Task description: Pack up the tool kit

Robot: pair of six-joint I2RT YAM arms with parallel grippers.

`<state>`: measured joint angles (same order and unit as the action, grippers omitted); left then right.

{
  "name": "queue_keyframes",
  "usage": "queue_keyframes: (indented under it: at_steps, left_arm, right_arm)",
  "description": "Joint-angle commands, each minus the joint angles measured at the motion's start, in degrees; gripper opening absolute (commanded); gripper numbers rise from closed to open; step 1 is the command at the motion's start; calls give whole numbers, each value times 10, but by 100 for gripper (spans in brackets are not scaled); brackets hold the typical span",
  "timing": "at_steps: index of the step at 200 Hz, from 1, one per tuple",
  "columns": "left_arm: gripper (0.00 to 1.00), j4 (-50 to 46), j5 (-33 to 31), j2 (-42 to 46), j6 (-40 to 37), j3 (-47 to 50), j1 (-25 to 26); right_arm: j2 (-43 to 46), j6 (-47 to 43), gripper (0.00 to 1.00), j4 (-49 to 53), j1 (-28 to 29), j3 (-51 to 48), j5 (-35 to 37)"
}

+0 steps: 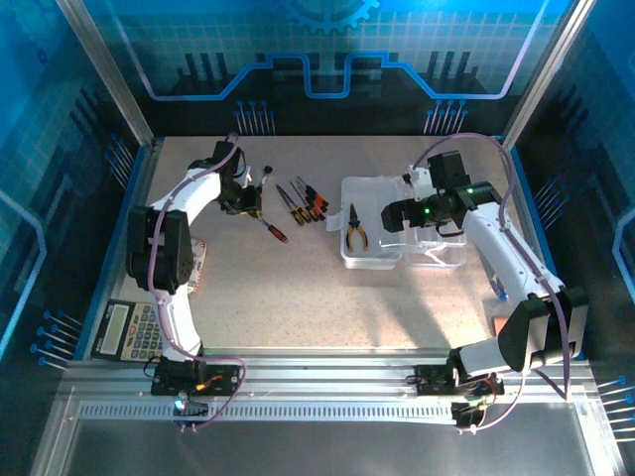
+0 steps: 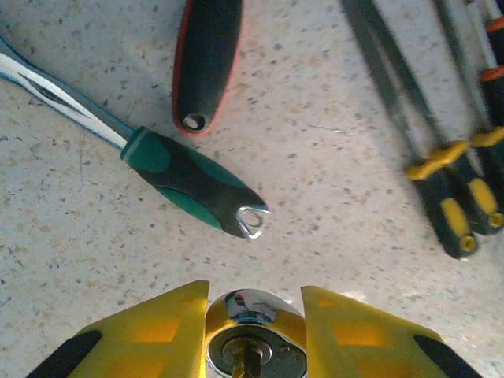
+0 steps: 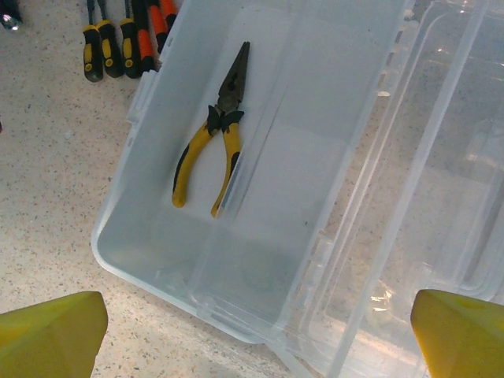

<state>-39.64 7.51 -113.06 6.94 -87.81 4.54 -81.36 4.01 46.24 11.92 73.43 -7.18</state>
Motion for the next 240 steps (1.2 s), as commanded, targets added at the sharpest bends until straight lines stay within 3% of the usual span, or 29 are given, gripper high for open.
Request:
queue_keyframes:
  at_steps: [1, 95, 240]
  left_arm:
    - [0, -24, 36, 34, 1, -13, 18]
    - [0, -26, 86, 58, 28, -71, 94]
    - [0, -7, 50, -4, 33, -14, 102]
  right_arm:
    - [-2, -3, 100, -2, 5, 3, -25]
    - [-43, -28, 100, -29, 139, 34, -24]
    - [-63, -33, 100, -26, 155, 42, -19]
